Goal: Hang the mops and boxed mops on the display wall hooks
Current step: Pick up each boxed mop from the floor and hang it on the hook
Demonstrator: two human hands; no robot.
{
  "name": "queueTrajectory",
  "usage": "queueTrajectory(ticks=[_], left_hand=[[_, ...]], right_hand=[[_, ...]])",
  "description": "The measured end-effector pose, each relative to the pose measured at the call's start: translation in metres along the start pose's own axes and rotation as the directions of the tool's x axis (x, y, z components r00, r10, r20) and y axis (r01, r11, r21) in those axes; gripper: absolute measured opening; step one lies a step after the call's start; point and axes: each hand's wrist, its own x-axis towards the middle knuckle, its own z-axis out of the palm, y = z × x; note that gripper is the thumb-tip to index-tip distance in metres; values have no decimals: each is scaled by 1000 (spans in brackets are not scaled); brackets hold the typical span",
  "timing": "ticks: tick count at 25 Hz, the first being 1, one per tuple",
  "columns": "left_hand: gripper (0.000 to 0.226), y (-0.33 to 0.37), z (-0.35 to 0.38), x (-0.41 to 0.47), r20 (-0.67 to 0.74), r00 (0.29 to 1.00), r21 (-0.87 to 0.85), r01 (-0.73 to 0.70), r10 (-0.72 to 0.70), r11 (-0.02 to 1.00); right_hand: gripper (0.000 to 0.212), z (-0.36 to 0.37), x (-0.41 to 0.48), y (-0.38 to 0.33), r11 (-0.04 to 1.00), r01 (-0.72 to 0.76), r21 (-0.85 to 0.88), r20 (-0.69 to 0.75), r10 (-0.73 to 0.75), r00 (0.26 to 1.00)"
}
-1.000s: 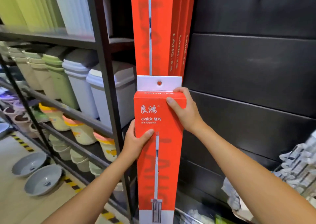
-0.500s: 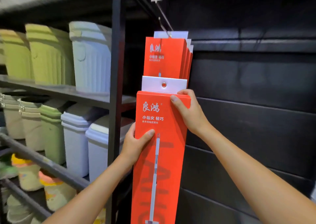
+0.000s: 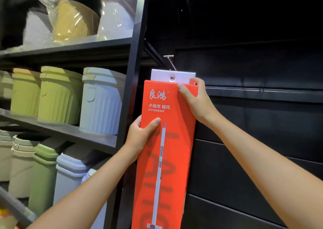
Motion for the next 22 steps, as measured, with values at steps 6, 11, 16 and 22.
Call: queueTrajectory(ticks=[6,11,16,22], left_hand=[[48,13,3,32,-1,998,10,-58,58,998],[42,13,3,39,11,993,-6,-116,116,993],[39,9,2,43,1,988,17,-151,151,988],[33,1,4,43,6,987,46,-161,161,986]], right_hand=[[96,0,33,-7,997,-15,-79,-16,14,1000],[96,3,43,-10,994,-13,-106,-20,11,1000],[100,7,48,-14,987,-19,-157,-19,16,1000],[104,12,48,-6,976,-52,-213,-47,43,998]])
